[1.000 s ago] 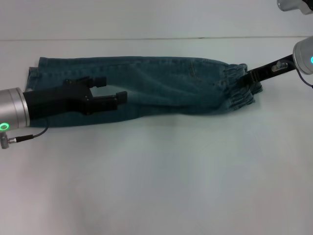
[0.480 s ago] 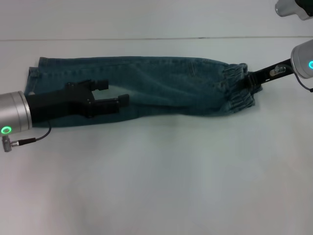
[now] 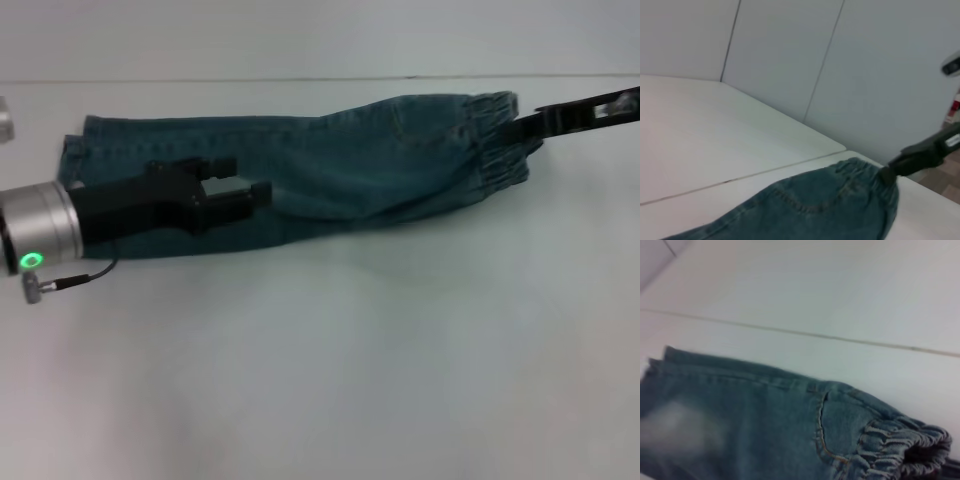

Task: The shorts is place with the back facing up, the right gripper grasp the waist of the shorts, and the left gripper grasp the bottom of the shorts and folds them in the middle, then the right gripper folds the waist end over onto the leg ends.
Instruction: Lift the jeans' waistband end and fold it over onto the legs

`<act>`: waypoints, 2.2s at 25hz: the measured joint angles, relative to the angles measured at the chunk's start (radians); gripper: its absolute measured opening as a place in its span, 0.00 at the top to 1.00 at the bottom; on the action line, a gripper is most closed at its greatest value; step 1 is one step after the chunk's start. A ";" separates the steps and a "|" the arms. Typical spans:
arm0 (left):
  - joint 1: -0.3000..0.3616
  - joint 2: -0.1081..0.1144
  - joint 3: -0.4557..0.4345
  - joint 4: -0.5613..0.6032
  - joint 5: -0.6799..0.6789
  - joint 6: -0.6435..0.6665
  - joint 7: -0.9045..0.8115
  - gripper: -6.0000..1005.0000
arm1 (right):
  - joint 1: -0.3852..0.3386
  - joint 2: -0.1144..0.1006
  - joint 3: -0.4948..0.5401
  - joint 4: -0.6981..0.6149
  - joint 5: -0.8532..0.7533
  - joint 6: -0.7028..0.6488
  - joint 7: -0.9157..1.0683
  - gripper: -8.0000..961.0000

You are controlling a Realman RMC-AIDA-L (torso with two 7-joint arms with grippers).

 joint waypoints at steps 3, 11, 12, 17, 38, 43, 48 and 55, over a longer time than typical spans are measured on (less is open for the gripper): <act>-0.008 -0.018 0.004 -0.003 -0.031 -0.041 0.028 0.17 | -0.036 -0.001 0.026 -0.072 0.031 -0.069 0.004 0.91; -0.099 -0.030 0.008 -0.229 -0.239 -0.220 0.312 0.50 | -0.122 0.010 0.117 -0.202 0.089 -0.233 -0.008 0.91; -0.115 -0.032 0.008 -0.270 -0.272 -0.251 0.378 0.54 | -0.131 0.009 0.121 -0.208 0.105 -0.251 -0.010 0.91; -0.189 -0.034 -0.002 -0.480 -0.452 -0.359 0.714 0.76 | -0.168 -0.005 0.151 -0.215 0.212 -0.336 -0.021 0.91; -0.375 -0.034 -0.058 -0.983 -0.559 -0.543 1.185 0.97 | -0.090 -0.027 0.192 -0.245 0.321 -0.459 -0.011 0.91; -0.373 -0.034 -0.218 -1.057 -0.393 -0.544 1.191 0.97 | -0.062 -0.025 0.186 -0.240 0.320 -0.455 -0.013 0.91; -0.363 -0.034 -0.365 -1.131 -0.206 -0.558 1.194 0.97 | -0.048 -0.021 0.165 -0.236 0.319 -0.437 -0.019 0.91; -0.318 -0.034 -0.544 -1.179 -0.034 -0.620 1.238 0.97 | -0.045 -0.020 0.121 -0.214 0.319 -0.411 -0.033 0.91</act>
